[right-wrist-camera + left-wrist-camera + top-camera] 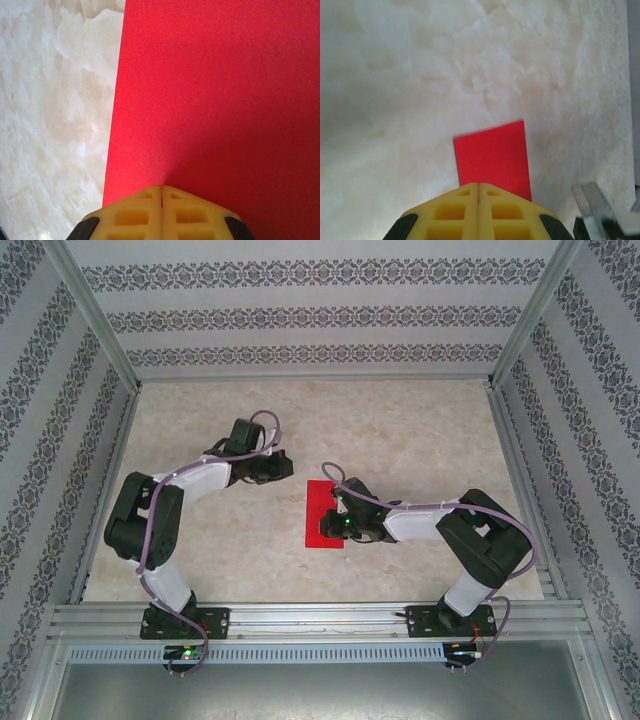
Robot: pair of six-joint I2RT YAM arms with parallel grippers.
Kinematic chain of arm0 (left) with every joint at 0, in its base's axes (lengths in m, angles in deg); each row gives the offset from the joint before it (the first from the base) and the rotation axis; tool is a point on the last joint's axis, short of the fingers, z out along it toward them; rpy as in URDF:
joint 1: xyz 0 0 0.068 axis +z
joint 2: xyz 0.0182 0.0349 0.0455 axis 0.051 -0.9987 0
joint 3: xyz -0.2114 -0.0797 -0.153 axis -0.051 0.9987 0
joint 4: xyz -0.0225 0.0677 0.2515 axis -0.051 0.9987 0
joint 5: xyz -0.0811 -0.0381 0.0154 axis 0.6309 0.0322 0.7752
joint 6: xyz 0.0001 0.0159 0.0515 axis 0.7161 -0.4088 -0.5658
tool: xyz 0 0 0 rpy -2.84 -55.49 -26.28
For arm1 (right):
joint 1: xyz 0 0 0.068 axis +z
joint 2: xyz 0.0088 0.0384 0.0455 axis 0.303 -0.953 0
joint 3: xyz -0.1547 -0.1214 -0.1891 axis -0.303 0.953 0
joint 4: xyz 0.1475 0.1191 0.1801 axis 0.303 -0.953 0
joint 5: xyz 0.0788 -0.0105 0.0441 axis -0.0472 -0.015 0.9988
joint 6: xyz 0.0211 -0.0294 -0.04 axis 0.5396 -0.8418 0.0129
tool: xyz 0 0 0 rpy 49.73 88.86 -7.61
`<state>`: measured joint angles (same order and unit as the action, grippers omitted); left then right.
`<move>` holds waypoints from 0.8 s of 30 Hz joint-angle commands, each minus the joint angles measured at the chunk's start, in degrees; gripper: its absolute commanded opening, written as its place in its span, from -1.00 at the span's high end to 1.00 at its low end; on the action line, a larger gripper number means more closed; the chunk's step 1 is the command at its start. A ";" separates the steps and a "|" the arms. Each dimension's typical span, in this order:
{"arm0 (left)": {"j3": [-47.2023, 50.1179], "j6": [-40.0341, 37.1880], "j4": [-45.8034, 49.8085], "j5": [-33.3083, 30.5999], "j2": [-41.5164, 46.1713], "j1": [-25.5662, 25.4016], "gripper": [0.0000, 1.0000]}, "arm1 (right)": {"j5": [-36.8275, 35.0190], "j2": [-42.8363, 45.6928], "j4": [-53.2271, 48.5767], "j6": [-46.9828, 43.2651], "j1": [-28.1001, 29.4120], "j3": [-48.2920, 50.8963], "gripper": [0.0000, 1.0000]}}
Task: Fold a paper plane with a square sheet of paper (fold left side to right side)
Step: Fold the triangle a second time at the center of the table.
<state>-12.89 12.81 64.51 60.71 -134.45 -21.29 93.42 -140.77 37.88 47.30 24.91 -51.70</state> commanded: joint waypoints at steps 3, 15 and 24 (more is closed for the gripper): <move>8.86 7.53 -9.55 5.60 2.71 -2.80 0.99 | -0.62 -2.52 -10.17 -1.48 -0.79 2.40 1.00; 8.25 9.02 -11.56 6.71 -3.12 -9.18 0.99 | 0.08 -3.32 -9.99 -1.59 -0.71 1.79 1.00; 7.21 6.57 -9.16 3.58 -7.09 -9.88 0.99 | -0.02 -3.13 -9.98 -1.47 -0.53 1.57 1.00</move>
<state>-4.36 21.05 54.74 65.21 -140.44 -30.69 94.73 -140.95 37.44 46.84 24.47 -51.85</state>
